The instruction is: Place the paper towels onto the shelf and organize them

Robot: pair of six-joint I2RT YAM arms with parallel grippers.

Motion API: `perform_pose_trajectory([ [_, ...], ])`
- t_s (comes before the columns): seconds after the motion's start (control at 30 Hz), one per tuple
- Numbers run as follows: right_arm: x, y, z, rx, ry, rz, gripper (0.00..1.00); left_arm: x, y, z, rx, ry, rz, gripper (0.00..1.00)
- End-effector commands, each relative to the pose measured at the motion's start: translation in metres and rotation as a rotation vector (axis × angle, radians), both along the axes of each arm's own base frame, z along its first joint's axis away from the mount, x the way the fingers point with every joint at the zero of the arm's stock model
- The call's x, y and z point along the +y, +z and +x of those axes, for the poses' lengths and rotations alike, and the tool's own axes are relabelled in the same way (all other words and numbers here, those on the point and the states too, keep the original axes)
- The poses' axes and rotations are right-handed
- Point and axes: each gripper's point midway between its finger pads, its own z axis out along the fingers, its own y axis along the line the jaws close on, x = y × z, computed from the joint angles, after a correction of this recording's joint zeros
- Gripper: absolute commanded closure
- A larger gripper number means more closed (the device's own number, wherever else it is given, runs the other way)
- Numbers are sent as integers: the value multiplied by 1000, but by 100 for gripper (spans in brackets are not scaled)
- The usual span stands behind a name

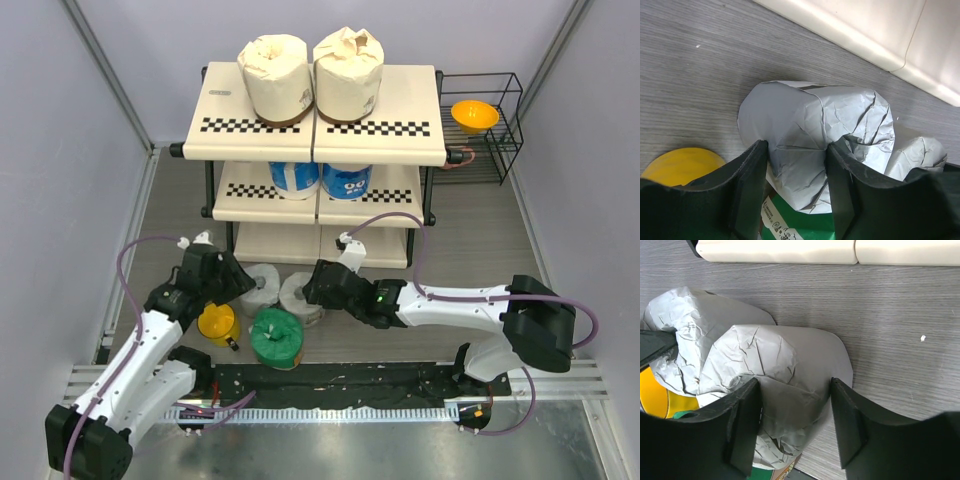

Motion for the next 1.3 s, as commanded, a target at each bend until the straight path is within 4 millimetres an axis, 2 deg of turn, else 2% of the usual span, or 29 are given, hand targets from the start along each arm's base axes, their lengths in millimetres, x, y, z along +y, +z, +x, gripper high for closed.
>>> perform_pose_trajectory([
  [0.0,-3,12,0,-14,-21,25,35,-4,-5,2,0,-19,6,49],
  [0.07,-8,13,-2,-10,-21,23,31,-4,-5,3,-1,-20,8,49],
  [0.17,-12,11,-5,-6,-17,13,31,-4,-6,3,-3,-24,9,49],
  [0.27,-15,6,-6,2,-17,3,41,-5,-7,3,-4,-29,7,50],
  [0.43,-12,3,-9,17,-12,28,58,-10,-10,3,0,-48,-10,63],
  [0.53,-14,9,-9,7,-26,56,60,-14,-7,5,-11,-55,-29,66],
  [0.6,-19,14,-6,-10,-45,66,60,-17,1,7,-35,-62,-50,66],
  [0.67,-24,27,-4,-44,-66,101,60,-20,11,11,-76,-55,-80,66],
  [0.8,-41,52,2,-114,-118,155,60,-29,43,18,-200,-51,-174,66],
  [1.0,-71,82,10,-210,-212,207,60,-31,67,23,-287,-32,-235,67],
  [1.13,-91,85,17,-243,-296,187,60,-34,81,33,-349,-16,-273,67],
  [1.27,-100,87,23,-270,-348,173,60,-40,86,45,-372,-14,-300,68],
])
